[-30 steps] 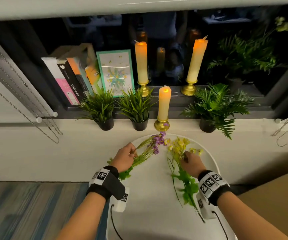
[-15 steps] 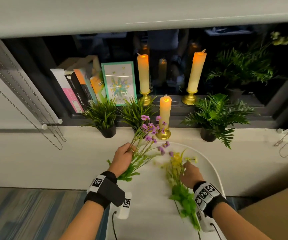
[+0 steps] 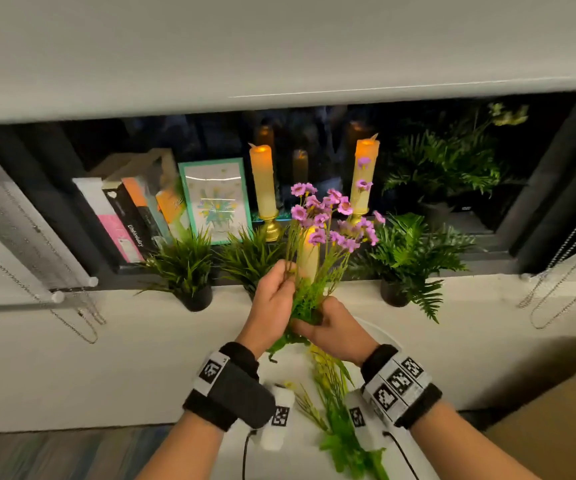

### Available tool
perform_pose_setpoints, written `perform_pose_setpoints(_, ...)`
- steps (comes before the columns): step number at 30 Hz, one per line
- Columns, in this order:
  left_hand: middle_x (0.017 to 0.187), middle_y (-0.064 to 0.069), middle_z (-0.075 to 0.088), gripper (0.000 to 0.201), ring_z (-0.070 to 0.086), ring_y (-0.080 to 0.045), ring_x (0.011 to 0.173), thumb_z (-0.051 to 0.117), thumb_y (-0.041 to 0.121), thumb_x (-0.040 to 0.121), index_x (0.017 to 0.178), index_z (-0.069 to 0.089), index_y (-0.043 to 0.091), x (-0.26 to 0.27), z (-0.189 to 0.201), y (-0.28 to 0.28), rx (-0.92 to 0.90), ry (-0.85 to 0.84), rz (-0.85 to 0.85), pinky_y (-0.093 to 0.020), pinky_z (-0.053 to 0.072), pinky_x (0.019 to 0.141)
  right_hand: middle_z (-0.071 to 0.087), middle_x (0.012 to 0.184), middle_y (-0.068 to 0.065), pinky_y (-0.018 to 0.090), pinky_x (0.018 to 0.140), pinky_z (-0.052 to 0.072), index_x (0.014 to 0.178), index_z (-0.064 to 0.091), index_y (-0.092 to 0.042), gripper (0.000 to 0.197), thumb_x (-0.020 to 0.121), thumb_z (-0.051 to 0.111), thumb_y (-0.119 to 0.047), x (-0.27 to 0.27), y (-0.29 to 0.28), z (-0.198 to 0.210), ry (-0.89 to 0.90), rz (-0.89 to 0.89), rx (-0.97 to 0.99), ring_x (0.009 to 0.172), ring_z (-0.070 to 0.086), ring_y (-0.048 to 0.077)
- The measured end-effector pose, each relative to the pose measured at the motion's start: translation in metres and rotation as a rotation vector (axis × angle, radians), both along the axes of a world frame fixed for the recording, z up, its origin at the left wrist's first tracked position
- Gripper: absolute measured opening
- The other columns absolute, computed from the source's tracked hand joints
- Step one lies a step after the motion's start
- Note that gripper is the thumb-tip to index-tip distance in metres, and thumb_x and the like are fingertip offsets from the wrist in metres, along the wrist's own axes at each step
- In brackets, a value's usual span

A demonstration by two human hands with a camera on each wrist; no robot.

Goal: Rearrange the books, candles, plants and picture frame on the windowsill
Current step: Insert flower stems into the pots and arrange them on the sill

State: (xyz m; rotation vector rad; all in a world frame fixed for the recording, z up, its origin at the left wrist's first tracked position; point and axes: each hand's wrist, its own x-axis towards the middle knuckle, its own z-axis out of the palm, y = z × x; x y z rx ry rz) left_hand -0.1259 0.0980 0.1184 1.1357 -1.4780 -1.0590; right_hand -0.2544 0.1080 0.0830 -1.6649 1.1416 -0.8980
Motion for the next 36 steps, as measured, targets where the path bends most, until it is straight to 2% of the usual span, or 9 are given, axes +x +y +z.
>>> perform_pose_setpoints(4, 0.074, 0.006, 0.047, 0.02, 0.043, -0.011, 0.067, 0.039, 0.022, 0.102, 0.086, 0.051, 0.017, 0.002, -0.007, -0.016, -0.128, -0.145, -0.013, -0.034, 0.039, 0.066, 0.07, 0.09, -0.001, 0.022, 0.066, 0.055, 0.104, 0.064, -0.015, 0.019, 0.086, 0.064, -0.009, -0.01, -0.014, 0.02, 0.007, -0.088, -0.065, 0.076, 0.065, 0.011)
perform_pose_setpoints(8, 0.102, 0.017, 0.061, 0.012, 0.057, 0.002, 0.097, 0.042, 0.036, 0.099, 0.104, 0.052, 0.041, 0.005, -0.015, -0.014, -0.082, -0.157, -0.069, -0.025, 0.046, 0.088, 0.072, 0.101, 0.002, 0.033, 0.082, 0.056, 0.109, 0.067, -0.014, 0.021, 0.088, 0.064, -0.013, -0.013, -0.029, 0.029, -0.046, -0.208, -0.143, 0.093, 0.068, 0.017)
perform_pose_setpoints(11, 0.101, 0.026, 0.057, 0.016, 0.051, 0.022, 0.094, 0.042, 0.03, 0.101, 0.101, 0.048, 0.045, 0.008, -0.015, -0.012, -0.01, -0.135, -0.143, -0.013, 0.042, 0.087, 0.072, 0.103, 0.0, 0.033, 0.085, 0.055, 0.109, 0.067, -0.013, 0.021, 0.088, 0.063, -0.011, -0.009, -0.033, 0.032, -0.063, -0.202, -0.125, 0.096, 0.067, 0.012)
perform_pose_setpoints(14, 0.101, 0.029, 0.051, 0.015, 0.048, 0.029, 0.088, 0.039, 0.022, 0.102, 0.107, 0.045, 0.034, 0.014, -0.016, -0.024, 0.004, -0.163, -0.175, -0.004, 0.039, 0.082, 0.069, 0.107, -0.002, 0.022, 0.08, 0.051, 0.117, 0.062, -0.013, 0.031, 0.087, 0.065, -0.006, -0.008, -0.03, 0.041, -0.121, -0.176, -0.063, 0.096, 0.065, 0.004)
perform_pose_setpoints(16, 0.105, 0.021, 0.058, 0.02, 0.054, 0.02, 0.094, 0.038, 0.02, 0.103, 0.109, 0.051, 0.033, 0.016, -0.022, -0.035, -0.017, -0.162, -0.204, -0.004, 0.04, 0.082, 0.068, 0.1, -0.002, 0.01, 0.067, 0.047, 0.12, 0.06, -0.009, 0.035, 0.086, 0.064, -0.001, -0.013, -0.029, 0.049, -0.219, -0.158, 0.023, 0.08, 0.063, -0.006)
perform_pose_setpoints(20, 0.114, -0.006, 0.066, 0.036, 0.062, -0.02, 0.107, 0.039, 0.041, 0.095, 0.119, 0.059, 0.022, 0.01, -0.037, -0.048, -0.019, -0.161, -0.271, -0.042, 0.049, 0.096, 0.06, 0.08, 0.007, 0.012, 0.049, 0.041, 0.102, 0.06, 0.004, 0.017, 0.086, 0.064, -0.002, -0.028, -0.034, 0.072, -0.18, -0.147, 0.021, 0.063, 0.054, 0.011)
perform_pose_setpoints(26, 0.109, -0.005, 0.066, 0.053, 0.062, -0.016, 0.1, 0.039, 0.058, 0.091, 0.119, 0.057, 0.017, -0.009, -0.033, -0.056, -0.097, -0.212, -0.213, -0.042, 0.05, 0.09, 0.069, 0.085, 0.01, 0.029, 0.06, 0.056, 0.091, 0.065, -0.005, 0.009, 0.087, 0.066, -0.014, -0.064, -0.042, 0.108, 0.061, -0.171, -0.143, 0.073, 0.066, 0.027)
perform_pose_setpoints(30, 0.11, 0.002, 0.062, 0.022, 0.059, -0.004, 0.097, 0.048, 0.026, 0.098, 0.119, 0.056, 0.022, -0.028, -0.036, -0.054, -0.164, -0.249, -0.131, -0.017, 0.047, 0.083, 0.072, 0.087, 0.01, 0.024, 0.058, 0.056, 0.092, 0.066, -0.005, 0.02, 0.086, 0.068, -0.024, -0.104, -0.051, 0.133, 0.022, -0.421, -0.221, 0.069, 0.068, 0.016)
perform_pose_setpoints(36, 0.116, 0.004, 0.05, 0.037, 0.053, 0.002, 0.095, 0.055, 0.011, 0.091, 0.126, 0.05, 0.022, -0.081, -0.042, -0.055, -0.202, -0.351, -0.158, -0.017, 0.043, 0.085, 0.059, 0.059, 0.016, 0.031, 0.058, 0.042, 0.074, 0.059, 0.001, 0.042, 0.086, 0.066, -0.039, -0.165, -0.072, 0.136, 0.318, -0.687, -0.512, 0.052, 0.054, 0.025)
